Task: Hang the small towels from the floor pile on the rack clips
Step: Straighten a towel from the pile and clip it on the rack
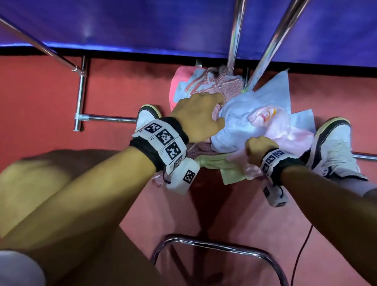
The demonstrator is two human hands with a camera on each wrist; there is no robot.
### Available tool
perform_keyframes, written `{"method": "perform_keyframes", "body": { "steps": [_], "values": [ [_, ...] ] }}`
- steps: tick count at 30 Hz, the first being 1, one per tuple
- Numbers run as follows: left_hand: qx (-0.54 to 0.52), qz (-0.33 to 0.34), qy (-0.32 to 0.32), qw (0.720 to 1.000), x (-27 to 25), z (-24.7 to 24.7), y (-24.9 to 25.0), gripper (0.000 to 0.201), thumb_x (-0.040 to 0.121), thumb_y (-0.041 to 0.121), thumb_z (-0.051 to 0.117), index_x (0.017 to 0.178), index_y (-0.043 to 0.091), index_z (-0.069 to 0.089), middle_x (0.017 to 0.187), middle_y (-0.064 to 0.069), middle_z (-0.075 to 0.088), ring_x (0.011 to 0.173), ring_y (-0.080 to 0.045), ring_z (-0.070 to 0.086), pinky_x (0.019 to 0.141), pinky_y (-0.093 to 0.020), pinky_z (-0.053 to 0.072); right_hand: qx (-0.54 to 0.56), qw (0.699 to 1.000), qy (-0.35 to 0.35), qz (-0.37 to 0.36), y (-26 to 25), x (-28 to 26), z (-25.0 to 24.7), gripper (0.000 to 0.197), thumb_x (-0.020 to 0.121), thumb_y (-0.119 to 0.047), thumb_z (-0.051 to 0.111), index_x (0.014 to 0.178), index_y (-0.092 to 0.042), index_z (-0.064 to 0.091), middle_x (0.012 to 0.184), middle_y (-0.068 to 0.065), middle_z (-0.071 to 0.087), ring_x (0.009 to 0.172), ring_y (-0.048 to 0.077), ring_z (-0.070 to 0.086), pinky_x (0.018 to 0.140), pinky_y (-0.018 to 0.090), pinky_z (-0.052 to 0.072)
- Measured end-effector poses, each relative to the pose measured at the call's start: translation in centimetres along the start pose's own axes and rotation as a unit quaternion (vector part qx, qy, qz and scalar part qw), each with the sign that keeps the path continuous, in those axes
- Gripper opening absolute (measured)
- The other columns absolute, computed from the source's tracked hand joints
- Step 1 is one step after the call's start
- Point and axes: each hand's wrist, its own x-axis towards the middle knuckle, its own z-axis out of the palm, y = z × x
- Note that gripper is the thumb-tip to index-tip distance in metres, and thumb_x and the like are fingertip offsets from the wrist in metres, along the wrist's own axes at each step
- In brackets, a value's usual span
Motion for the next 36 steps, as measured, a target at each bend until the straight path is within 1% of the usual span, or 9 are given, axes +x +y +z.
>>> {"method": "perform_keyframes", "body": {
  "steps": [5, 8, 12, 15, 18, 22, 25, 29, 36],
  "values": [
    [0.018, 0.011, -0.016, 1.000, -0.6, -0.4, 0.7, 0.047, 0.083, 0.040, 0.056, 0.127, 0.022, 0.054, 0.126, -0.007, 0.060, 0.115, -0.030, 0.055, 0.094, -0.044, 0.047, 0.119, 0.988, 0.066, -0.067, -0.5, -3.2, -3.9, 0.031, 0.085, -0.024, 0.064, 0.111, -0.020, 0.049, 0.085, 0.001, 0.057, 0.097, 0.029, 0.061, 0.082, 0.032, 0.041],
    [-0.016, 0.048, -0.020, 0.998, -1.2, -0.6, 1.5, 0.045, 0.086, 0.028, 0.064, 0.128, 0.015, 0.055, 0.126, -0.009, 0.061, 0.116, -0.029, 0.055, 0.096, -0.039, 0.045, 0.133, 0.980, 0.105, -0.108, -1.6, -5.5, -6.0, 0.046, 0.088, -0.024, 0.062, 0.132, -0.017, 0.049, 0.111, 0.010, 0.066, 0.109, 0.031, 0.060, 0.086, 0.033, 0.040],
    [-0.105, 0.114, -0.007, 0.988, -3.0, -1.4, 2.6, 0.060, 0.078, 0.026, 0.071, 0.130, 0.002, 0.054, 0.129, -0.015, 0.059, 0.118, -0.026, 0.053, 0.090, -0.016, 0.032, 0.224, 0.938, 0.160, -0.213, -2.6, -9.2, -9.2, 0.030, 0.087, -0.031, 0.060, 0.110, -0.013, 0.066, 0.125, 0.005, 0.065, 0.118, 0.021, 0.057, 0.098, 0.033, 0.044],
    [-0.148, 0.108, -0.051, 0.982, -3.8, -2.2, 3.3, 0.067, 0.067, 0.027, 0.069, 0.129, 0.006, 0.054, 0.128, -0.013, 0.060, 0.111, -0.023, 0.057, 0.097, -0.025, 0.042, 0.272, 0.903, 0.196, -0.268, -2.7, -13.0, -12.7, 0.010, 0.087, -0.012, 0.062, 0.096, -0.008, 0.063, 0.102, 0.000, 0.066, 0.092, 0.017, 0.059, 0.079, 0.027, 0.042],
    [-0.143, 0.081, -0.081, 0.983, -4.7, -3.0, 3.8, 0.054, 0.058, 0.033, 0.067, 0.105, 0.007, 0.062, 0.099, -0.012, 0.066, 0.083, -0.026, 0.062, 0.078, -0.043, 0.054, 0.297, 0.881, 0.247, -0.274, -2.6, -16.3, -15.5, 0.008, 0.085, -0.010, 0.060, 0.093, -0.011, 0.059, 0.088, 0.000, 0.063, 0.077, 0.018, 0.054, 0.070, 0.030, 0.041],
    [-0.165, 0.088, -0.030, 0.982, -6.3, -4.5, 4.3, 0.030, 0.070, 0.025, 0.083, 0.070, 0.010, 0.057, 0.064, 0.005, 0.052, 0.052, -0.005, 0.043, 0.051, -0.022, 0.034, 0.313, 0.861, 0.308, -0.256, -2.3, -19.9, -17.1, 0.020, 0.081, -0.006, 0.066, 0.083, -0.021, 0.054, 0.075, -0.001, 0.058, 0.067, 0.014, 0.047, 0.062, 0.029, 0.038],
    [-0.223, 0.113, 0.008, 0.968, -7.4, -6.0, 4.1, 0.047, 0.081, 0.006, 0.076, 0.057, 0.020, 0.038, 0.046, 0.013, 0.037, 0.041, -0.002, 0.033, 0.047, -0.020, 0.024, 0.352, 0.840, 0.333, -0.244, -2.1, -22.1, -17.4, 0.023, 0.078, -0.007, 0.071, 0.087, -0.023, 0.057, 0.060, -0.004, 0.050, 0.055, 0.012, 0.041, 0.056, 0.028, 0.037],
    [-0.275, 0.149, 0.036, 0.949, -9.6, -7.3, 4.3, 0.042, 0.083, 0.015, 0.075, 0.062, 0.021, 0.039, 0.050, 0.014, 0.032, 0.048, -0.005, 0.026, 0.048, -0.023, 0.024, 0.328, 0.843, 0.367, -0.218, -2.0, -24.0, -17.7, 0.006, 0.084, -0.019, 0.072, 0.087, -0.023, 0.068, 0.056, -0.014, 0.053, 0.055, 0.002, 0.048, 0.059, 0.013, 0.036],
    [-0.471, 0.163, 0.094, 0.862, -12.4, -5.9, 5.1, 0.026, 0.073, 0.029, 0.077, 0.067, 0.026, 0.052, 0.062, -0.004, 0.046, 0.061, -0.013, 0.038, 0.052, -0.024, 0.030, 0.348, 0.824, 0.396, -0.207, -3.0, -25.2, -16.9, 0.035, 0.098, -0.037, 0.041, 0.070, -0.019, 0.050, 0.067, -0.007, 0.052, 0.066, 0.011, 0.048, 0.067, 0.029, 0.041]
  ]
}}
